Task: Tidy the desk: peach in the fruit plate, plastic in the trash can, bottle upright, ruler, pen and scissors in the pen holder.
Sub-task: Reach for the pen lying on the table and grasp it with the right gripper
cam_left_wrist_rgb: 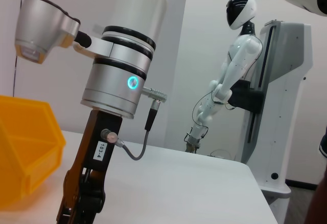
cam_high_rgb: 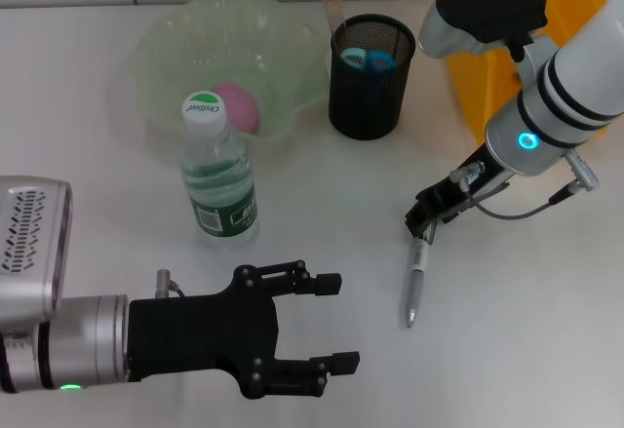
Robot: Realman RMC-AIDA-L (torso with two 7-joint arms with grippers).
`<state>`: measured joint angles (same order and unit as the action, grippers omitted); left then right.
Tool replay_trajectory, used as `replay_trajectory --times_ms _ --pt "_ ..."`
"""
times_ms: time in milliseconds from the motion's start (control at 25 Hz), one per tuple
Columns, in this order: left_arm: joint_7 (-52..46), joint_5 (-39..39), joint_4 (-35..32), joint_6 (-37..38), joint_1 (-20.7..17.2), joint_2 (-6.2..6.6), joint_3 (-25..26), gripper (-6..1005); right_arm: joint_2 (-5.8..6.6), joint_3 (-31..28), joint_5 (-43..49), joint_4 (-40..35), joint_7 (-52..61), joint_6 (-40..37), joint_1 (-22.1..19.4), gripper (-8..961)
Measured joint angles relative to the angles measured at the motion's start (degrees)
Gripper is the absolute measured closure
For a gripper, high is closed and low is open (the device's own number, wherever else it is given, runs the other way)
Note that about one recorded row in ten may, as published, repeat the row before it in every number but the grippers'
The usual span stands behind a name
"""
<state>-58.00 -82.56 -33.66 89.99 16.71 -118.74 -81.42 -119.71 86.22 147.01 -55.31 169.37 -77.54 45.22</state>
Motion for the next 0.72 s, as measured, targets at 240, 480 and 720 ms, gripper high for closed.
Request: replay_trajectory --times_ms 240,480,720 --pt "0.0 0.0 0.0 0.0 0.0 0.0 0.0 216 0.01 0.0 0.2 0.4 0.0 0.3 0.2 564" --pt "0.0 0.0 0.0 0.0 -0.1 0.0 0.0 216 0.0 0.3 0.3 0.4 0.0 0.4 0.2 587" --pt "0.0 0.0 0.1 0.0 -0.2 0.0 0.0 216 0.0 0.4 0.3 0.4 0.0 0.3 0.2 610"
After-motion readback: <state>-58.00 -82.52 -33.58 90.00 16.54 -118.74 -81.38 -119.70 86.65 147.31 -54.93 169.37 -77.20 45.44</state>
